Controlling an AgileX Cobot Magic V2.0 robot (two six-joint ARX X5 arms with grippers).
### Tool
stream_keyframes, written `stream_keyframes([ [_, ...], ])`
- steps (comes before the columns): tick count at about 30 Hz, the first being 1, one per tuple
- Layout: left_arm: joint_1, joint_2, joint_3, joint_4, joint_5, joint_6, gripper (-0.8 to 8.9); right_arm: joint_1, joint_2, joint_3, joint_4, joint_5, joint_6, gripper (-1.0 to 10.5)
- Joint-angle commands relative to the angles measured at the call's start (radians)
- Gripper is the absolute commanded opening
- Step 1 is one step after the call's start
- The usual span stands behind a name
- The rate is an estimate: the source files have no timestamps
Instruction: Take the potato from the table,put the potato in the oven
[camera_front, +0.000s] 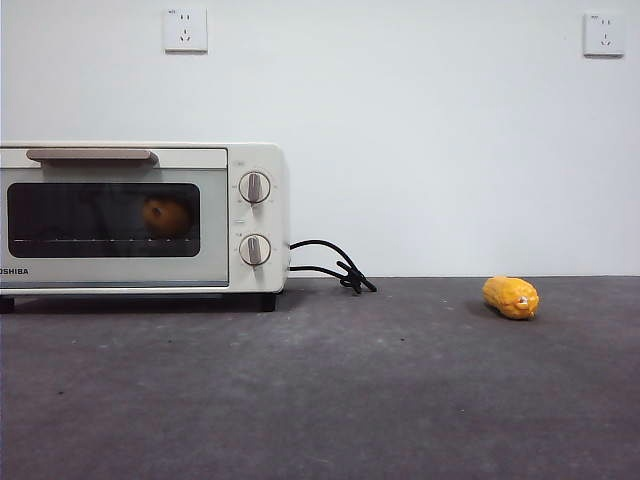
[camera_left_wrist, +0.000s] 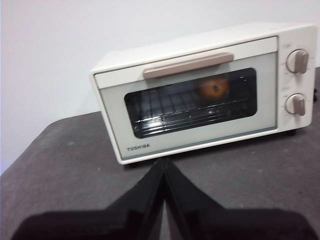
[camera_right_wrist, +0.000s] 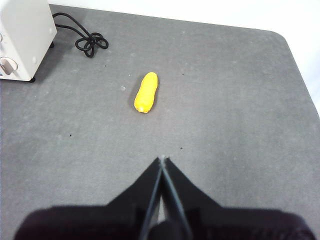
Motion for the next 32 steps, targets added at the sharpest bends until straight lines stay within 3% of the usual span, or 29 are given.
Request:
stream_keyframes([
  [1, 0.023, -0.047, -0.048, 0.005, -0.003, -0.024, -0.03, 0.000, 0.000, -0.009, -0.022, 0.005, 0.011, 0.0],
  [12, 0.014, -0.056, -0.101, -0.100, 0.000, -0.164, -0.03, 0.000, 0.000, -0.009, -0.022, 0.005, 0.011, 0.0],
  [24, -0.094, -0.056, -0.101, -0.099, -0.008, -0.100, -0.03, 0.000, 0.000, -0.009, -0.022, 0.005, 0.011, 0.0],
  [32, -0.124, -0.056, -0.101, -0.100, -0.029, -0.123, -0.03, 0.000, 0.000, -0.009, -0.022, 0.005, 0.011, 0.0],
])
